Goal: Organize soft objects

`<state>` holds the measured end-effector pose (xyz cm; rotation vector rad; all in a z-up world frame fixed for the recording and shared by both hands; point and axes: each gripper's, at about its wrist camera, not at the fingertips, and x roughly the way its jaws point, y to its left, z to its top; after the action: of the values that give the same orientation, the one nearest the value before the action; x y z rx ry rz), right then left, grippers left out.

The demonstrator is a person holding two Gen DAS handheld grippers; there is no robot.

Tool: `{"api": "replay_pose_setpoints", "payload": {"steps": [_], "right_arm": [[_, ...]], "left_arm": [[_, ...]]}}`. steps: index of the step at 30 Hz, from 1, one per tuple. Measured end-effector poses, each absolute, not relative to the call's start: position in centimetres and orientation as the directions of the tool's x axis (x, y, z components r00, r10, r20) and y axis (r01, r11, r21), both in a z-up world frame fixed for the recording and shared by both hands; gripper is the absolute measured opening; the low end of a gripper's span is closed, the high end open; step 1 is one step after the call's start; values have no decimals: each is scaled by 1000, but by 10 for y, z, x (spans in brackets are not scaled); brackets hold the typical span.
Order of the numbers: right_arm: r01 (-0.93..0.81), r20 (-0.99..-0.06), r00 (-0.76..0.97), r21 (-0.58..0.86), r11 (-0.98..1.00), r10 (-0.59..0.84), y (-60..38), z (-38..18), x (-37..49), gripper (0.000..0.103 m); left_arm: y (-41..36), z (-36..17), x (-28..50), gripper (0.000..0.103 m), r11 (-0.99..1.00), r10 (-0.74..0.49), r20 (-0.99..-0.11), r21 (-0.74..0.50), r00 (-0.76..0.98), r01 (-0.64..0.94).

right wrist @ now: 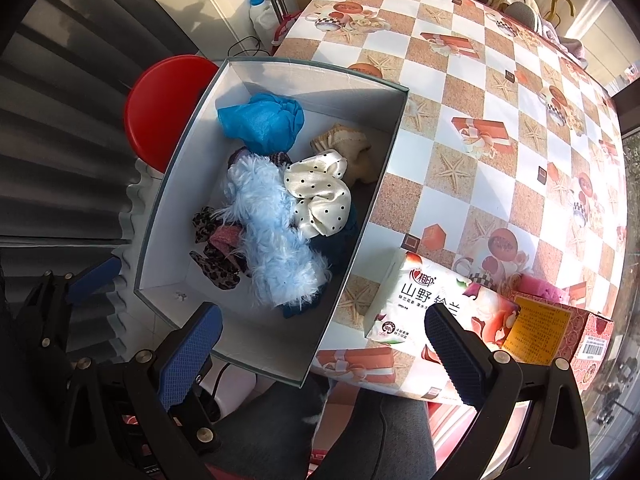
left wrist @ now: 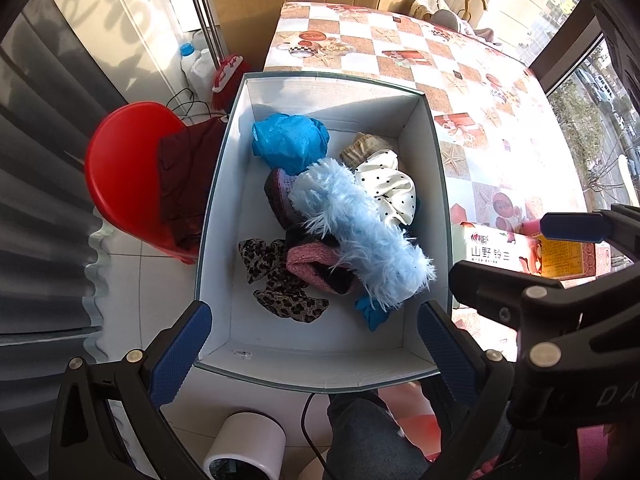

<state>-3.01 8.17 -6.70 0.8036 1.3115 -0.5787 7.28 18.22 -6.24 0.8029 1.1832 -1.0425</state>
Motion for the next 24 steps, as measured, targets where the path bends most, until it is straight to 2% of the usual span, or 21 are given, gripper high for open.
{"api": "replay_pose_setpoints", "payload": {"steps": [24], "right_arm": [[776, -979, 192, 194, 600, 67, 89, -68, -31, 102]], "left_arm": [[190, -61, 74, 103, 336, -220, -973, -12, 66, 942]]}}
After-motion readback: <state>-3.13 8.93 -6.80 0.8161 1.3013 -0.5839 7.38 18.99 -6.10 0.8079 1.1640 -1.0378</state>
